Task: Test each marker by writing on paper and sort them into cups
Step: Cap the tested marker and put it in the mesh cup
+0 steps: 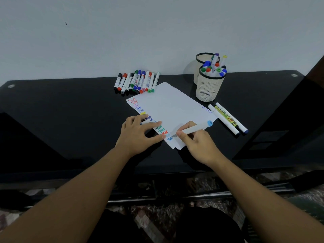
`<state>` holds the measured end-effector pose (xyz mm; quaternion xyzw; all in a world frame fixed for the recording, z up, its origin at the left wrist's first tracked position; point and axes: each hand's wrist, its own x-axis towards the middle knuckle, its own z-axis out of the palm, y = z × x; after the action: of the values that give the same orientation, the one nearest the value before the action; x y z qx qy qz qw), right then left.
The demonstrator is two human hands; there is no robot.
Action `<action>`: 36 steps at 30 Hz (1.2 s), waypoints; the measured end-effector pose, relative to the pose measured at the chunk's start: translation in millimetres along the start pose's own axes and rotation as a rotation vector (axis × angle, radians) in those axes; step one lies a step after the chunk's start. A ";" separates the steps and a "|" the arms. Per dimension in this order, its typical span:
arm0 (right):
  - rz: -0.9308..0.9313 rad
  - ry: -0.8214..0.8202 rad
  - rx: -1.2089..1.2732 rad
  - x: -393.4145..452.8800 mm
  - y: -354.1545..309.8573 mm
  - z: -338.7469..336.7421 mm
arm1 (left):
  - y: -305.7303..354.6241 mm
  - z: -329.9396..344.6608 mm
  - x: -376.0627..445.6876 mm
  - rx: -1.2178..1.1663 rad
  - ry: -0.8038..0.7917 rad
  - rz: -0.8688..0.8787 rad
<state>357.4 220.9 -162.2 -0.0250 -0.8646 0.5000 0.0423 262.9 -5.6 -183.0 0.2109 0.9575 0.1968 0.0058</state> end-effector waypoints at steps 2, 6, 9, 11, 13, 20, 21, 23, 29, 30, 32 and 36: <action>-0.001 0.006 0.001 -1.0 -0.4 -1.5 | -0.8 1.0 0.5 0.000 0.001 0.002; 0.003 0.003 0.054 -1.4 -1.4 -2.4 | -1.3 0.5 0.8 0.013 -0.003 0.002; -0.012 -0.010 0.035 -1.4 -1.0 -1.3 | 0.4 0.1 0.3 0.008 -0.005 0.001; -0.024 0.012 0.033 -1.3 -0.3 -0.7 | 0.2 -0.3 0.4 0.003 0.004 0.007; -0.021 0.051 0.089 -0.4 0.7 -0.9 | -0.3 -0.2 -0.3 -0.001 0.010 0.012; -0.177 0.020 0.192 -3.9 1.4 -4.2 | -1.5 1.2 -1.4 -0.243 0.222 0.026; -0.205 0.008 0.176 -3.6 3.2 -5.6 | -2.0 1.7 -1.1 -0.234 0.268 0.014; -0.202 -0.027 0.143 -1.0 6.3 -7.3 | -4.2 3.2 0.3 -0.137 0.332 -0.052; 0.027 -0.162 0.218 10.6 -2.6 -15.3 | -8.5 8.6 2.4 -0.040 0.304 -0.110; 0.033 -0.141 0.261 12.9 -6.3 -17.2 | -8.4 8.1 2.5 -0.056 0.318 -0.089; 0.019 -0.046 0.337 18.6 -15.6 -19.2 | -7.8 5.3 2.2 -0.105 0.350 -0.051; -0.001 -0.083 0.071 34.3 -37.7 -19.8 | -6.9 2.1 0.9 -0.200 0.366 -0.003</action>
<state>325.2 222.0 -118.1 -0.0024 -0.8473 0.5311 0.0074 259.5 -10.2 -187.5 0.1685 0.9185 0.3261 -0.1470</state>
